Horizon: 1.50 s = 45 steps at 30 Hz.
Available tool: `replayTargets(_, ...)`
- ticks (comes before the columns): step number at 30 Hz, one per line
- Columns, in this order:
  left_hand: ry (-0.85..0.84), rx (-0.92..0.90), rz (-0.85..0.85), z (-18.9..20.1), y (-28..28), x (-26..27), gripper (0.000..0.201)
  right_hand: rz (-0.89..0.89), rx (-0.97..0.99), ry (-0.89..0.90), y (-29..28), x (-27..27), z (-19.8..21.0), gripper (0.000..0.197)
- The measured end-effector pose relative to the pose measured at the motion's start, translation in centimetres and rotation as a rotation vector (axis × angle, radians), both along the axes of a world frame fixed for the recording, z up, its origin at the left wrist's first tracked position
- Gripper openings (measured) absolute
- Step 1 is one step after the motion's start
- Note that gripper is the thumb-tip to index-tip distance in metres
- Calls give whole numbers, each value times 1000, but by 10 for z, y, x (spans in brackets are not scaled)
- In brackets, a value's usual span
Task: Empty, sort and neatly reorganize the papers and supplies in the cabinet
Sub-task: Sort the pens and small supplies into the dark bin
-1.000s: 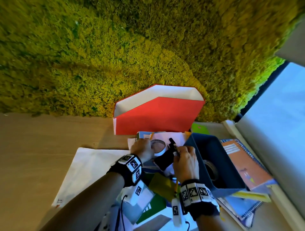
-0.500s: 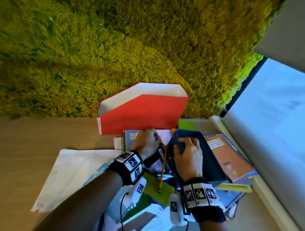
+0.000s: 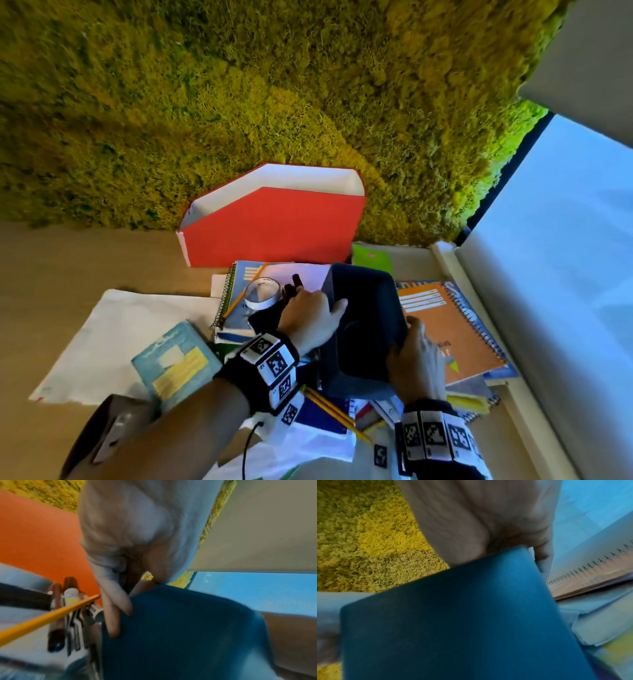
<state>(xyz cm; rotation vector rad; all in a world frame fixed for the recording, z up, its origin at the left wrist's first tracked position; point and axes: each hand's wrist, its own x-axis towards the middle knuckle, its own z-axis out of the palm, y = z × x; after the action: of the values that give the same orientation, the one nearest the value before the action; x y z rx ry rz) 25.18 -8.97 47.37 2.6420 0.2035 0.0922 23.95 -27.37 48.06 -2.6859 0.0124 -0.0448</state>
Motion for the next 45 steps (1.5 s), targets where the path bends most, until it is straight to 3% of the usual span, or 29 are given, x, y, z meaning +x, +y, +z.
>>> replayTargets(6,-9,-135,5,14,-11,-13,45,54,-70,46,-16,7,7,28)
replayTargets(10,-36,-371,26,22,-14,-21,63,-8,45,-150,-27,6,26,28)
replayTargets(13,96,-660,5,36,-17,-32,81,33,176,-307,-25,12,36,32)
replayTargets(16,37,-840,70,46,-8,-37,61,83,319,-417,-16,16,43,27)
replayTargets(19,-125,-562,163,50,2,-37,68,105,371,-626,1,9,53,32)
replayTargets(21,-182,-373,185,51,8,-41,66,224,387,-658,16,6,54,28)
replayTargets(24,-203,-273,158,58,9,-47,74,482,310,-294,34,7,38,24)
replayTargets(26,-211,-199,135,60,10,-49,76,604,228,-50,45,1,27,41)
replayTargets(28,-212,-114,126,62,9,-51,75,702,266,34,52,-1,13,57)
replayTargets(30,-201,-81,132,60,8,-51,75,781,166,87,56,-1,3,50)
replayTargets(33,-144,-144,189,53,13,-55,75,721,125,134,58,-2,-2,28)
replayTargets(36,-80,-296,309,45,25,-63,70,590,349,-51,59,-7,0,15)
replayTargets(38,-66,-376,410,41,38,-69,64,496,547,-198,59,-7,7,17)
replayTargets(41,-61,-531,530,38,64,-80,69,366,677,-462,54,-2,15,25)
replayTargets(43,-90,-671,578,35,90,-87,77,272,672,-551,52,5,16,37)
replayTargets(45,-111,-810,620,28,117,-88,82,230,543,-578,46,17,8,36)
